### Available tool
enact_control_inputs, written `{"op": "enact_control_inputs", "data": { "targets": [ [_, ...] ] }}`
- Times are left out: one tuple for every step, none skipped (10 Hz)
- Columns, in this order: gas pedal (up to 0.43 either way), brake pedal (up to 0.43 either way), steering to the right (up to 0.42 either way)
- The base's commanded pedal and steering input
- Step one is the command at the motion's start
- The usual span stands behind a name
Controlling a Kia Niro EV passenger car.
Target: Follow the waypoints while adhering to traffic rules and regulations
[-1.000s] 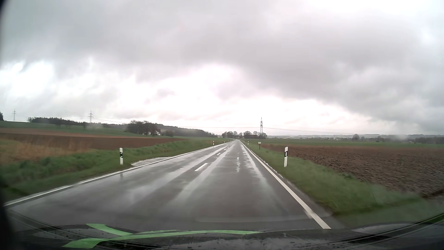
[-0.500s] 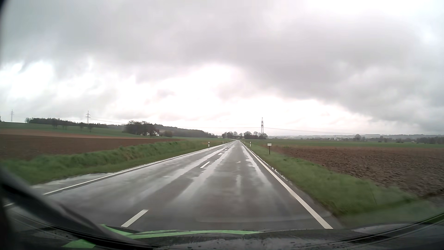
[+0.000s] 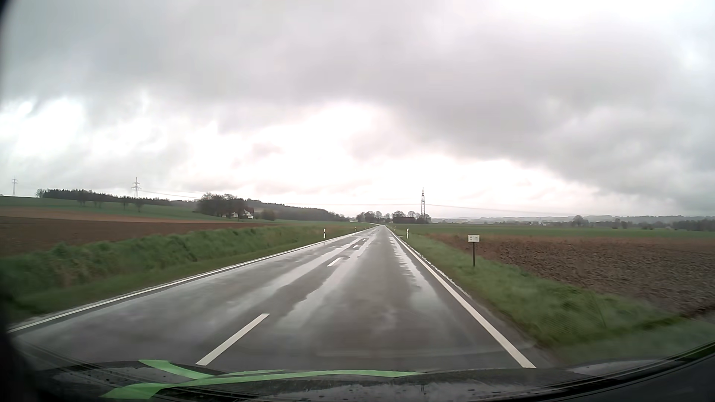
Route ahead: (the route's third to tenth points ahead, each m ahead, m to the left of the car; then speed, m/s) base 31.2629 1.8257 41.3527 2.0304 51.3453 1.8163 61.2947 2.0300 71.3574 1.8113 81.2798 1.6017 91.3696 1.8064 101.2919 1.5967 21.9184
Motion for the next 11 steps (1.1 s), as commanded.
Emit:
{"op": "enact_control_inputs", "data": {
  "targets": [
    [0.079,0.000,0.000],
    [0.079,0.000,0.001],
    [0.079,0.000,0.001],
    [0.079,0.000,0.001],
    [0.079,0.000,0.001],
    [0.079,0.000,0.001],
    [0.079,0.000,0.001],
    [0.079,0.000,0.001],
    [0.079,0.000,0.001],
    [0.079,0.000,0.001],
    [0.079,0.000,0.001]
  ]
}}
